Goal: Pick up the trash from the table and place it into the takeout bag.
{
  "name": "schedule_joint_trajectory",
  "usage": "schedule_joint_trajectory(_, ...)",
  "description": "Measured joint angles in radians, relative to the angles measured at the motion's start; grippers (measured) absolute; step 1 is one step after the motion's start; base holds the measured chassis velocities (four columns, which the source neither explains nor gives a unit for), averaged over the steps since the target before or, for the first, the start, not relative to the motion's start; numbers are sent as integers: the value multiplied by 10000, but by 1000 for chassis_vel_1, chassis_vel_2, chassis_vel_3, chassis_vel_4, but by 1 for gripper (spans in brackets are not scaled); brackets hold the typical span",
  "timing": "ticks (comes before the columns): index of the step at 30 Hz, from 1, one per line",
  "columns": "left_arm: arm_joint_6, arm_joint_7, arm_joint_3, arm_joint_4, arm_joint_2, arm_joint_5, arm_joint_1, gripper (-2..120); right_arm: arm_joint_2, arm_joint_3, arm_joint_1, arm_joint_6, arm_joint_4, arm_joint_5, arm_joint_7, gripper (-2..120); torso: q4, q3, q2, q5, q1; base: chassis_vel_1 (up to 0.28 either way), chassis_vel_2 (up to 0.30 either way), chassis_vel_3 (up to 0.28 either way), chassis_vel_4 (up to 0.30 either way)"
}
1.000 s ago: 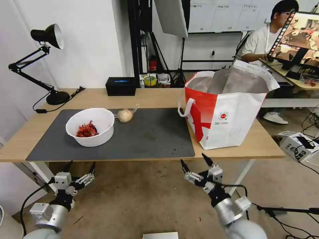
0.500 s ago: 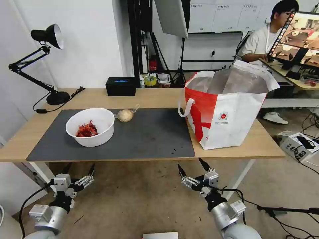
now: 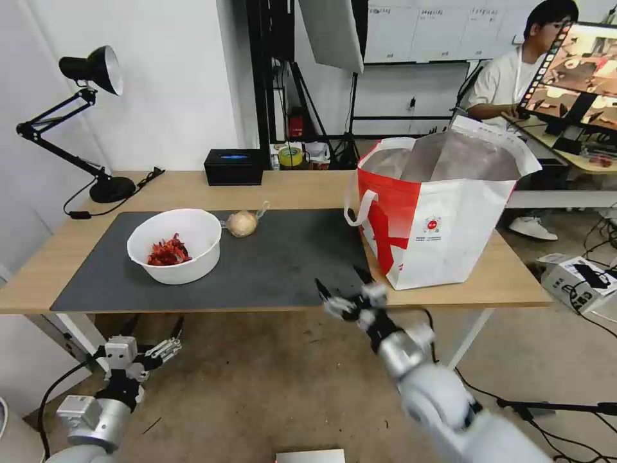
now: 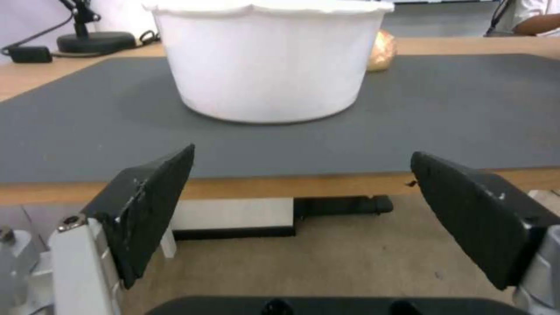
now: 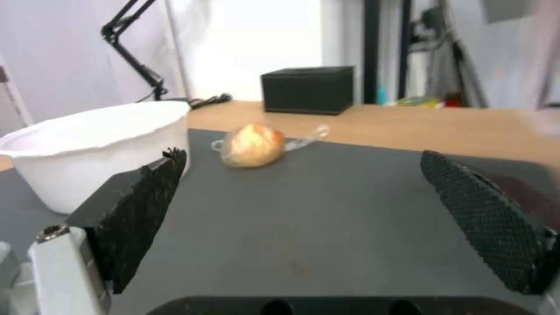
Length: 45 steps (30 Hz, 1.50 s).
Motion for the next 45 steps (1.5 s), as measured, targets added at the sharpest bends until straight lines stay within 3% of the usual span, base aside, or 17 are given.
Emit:
schedule_joint_trajectory(3,-8,0,-33,24,-33,-1,6,100,313,-753,1330,-256,-896,701,1,100,-3,0,0,1,-1,0,0,0,0)
schedule_joint_trajectory(6,-19,-11,-133,49,-61,-10,11,100,1086,-1704,3312,-431,-2485,1423,44,100,1,0,-1,1,0,0,0,0,0)
schedule_joint_trajectory(7,-19,-11,-133,49,-61,-10,11,100,1086,-1704,3312,-431,-2485,1423,44,100,1,0,-1,1,0,0,0,0,0)
schedule_joint_trajectory(10,-31,-17,-242,73,-63,-43,27,100,2046,-2322,4750,-500,-4218,1903,43,100,-1,0,0,-2,0,0,0,0,0)
schedule_joint_trajectory(11,-31,-17,-242,73,-63,-43,27,100,2046,-2322,4750,-500,-4218,1903,43,100,-1,0,0,-2,0,0,0,0,0)
schedule_joint_trajectory(14,-52,-18,-324,79,-62,-79,39,100,3032,-2703,5732,-570,-5977,2165,-136,100,0,-1,0,0,0,0,0,0,0)
schedule_joint_trajectory(15,-52,-18,-324,79,-62,-79,39,100,3032,-2703,5732,-570,-5977,2165,-136,100,0,-1,0,0,0,0,0,0,0)
schedule_joint_trajectory(17,-56,-18,-390,84,-58,-132,43,100,3836,-2935,6413,-589,-7274,2165,-398,100,-1,-1,0,-2,1,0,0,0,0)
schedule_joint_trajectory(18,-56,-18,-390,84,-58,-132,43,100,3836,-2935,6413,-589,-7274,2165,-398,100,-1,-1,0,-2,1,0,0,0,0)
schedule_joint_trajectory(24,-64,-19,-483,86,14,-267,39,100,5396,-3060,7456,-847,-9933,1787,-916,100,3,-2,0,0,-2,0,0,0,0)
schedule_joint_trajectory(33,-114,-13,-442,111,59,-297,5,100,5553,-3569,7909,-1565,-11145,1715,-2126,100,-3,-2,1,0,-2,0,0,0,0)
schedule_joint_trajectory(45,-131,-8,-293,38,34,-289,-14,100,5537,-3927,8198,-1346,-11740,1714,-3174,100,-1,-3,1,2,-3,0,0,0,0)
